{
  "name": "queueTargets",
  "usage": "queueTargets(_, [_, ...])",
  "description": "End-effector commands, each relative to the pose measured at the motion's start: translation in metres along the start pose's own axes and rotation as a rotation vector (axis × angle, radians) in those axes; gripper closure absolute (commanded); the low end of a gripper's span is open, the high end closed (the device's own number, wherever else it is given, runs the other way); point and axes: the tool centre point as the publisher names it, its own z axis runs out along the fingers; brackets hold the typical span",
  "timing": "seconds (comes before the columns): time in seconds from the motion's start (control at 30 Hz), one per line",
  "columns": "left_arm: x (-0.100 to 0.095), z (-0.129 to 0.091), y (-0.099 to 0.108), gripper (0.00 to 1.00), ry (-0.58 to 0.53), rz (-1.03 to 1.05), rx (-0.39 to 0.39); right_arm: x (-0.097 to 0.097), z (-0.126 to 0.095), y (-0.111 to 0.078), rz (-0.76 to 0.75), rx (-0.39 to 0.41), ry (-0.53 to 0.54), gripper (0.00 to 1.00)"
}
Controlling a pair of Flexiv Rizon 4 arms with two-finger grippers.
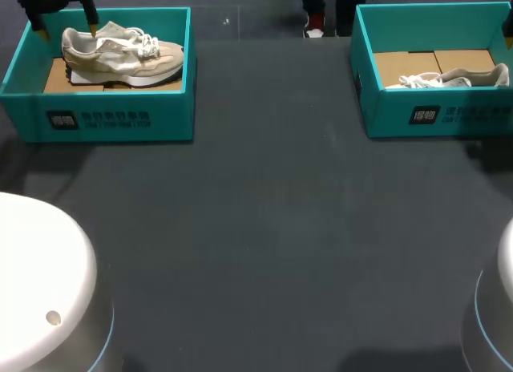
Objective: Take the shoe out of the shoebox, open the shoe tongue, remove and reinsert the insole, then place the shoe into the shoebox
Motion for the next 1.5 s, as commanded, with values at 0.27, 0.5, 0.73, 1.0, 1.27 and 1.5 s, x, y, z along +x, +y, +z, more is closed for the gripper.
queueTargets(0.27, [0.022, 0.013, 0.065, 0.0, 0.006, 0.198, 0.001, 0.0, -0.001, 0.0, 0.001, 0.0, -0.001, 0.0])
queueTargets(0.5, [0.022, 0.013, 0.065, 0.0, 0.006, 0.198, 0.001, 0.0, -0.001, 0.0, 0.001, 0.0, -0.001, 0.0])
queueTargets(0.73, [0.028, 0.036, 0.089, 0.0, 0.054, 0.149, -0.012, 0.0, -0.001, 0.0, 0.001, 0.0, -0.001, 0.0])
queueTargets(1.0, [0.031, 0.058, 0.095, 0.0, 0.017, 0.154, 0.011, 0.0, -0.001, 0.0, 0.001, 0.0, -0.001, 0.0])
queueTargets(1.27, [0.036, 0.071, 0.103, 0.0, 0.045, 0.125, 0.028, 0.0, -0.001, 0.0, 0.001, 0.0, -0.001, 0.0])
queueTargets(1.5, [0.036, 0.09, 0.11, 0.0, 0.066, 0.097, 0.059, 0.0, -0.001, 0.0, 0.001, 0.0, -0.001, 0.0])
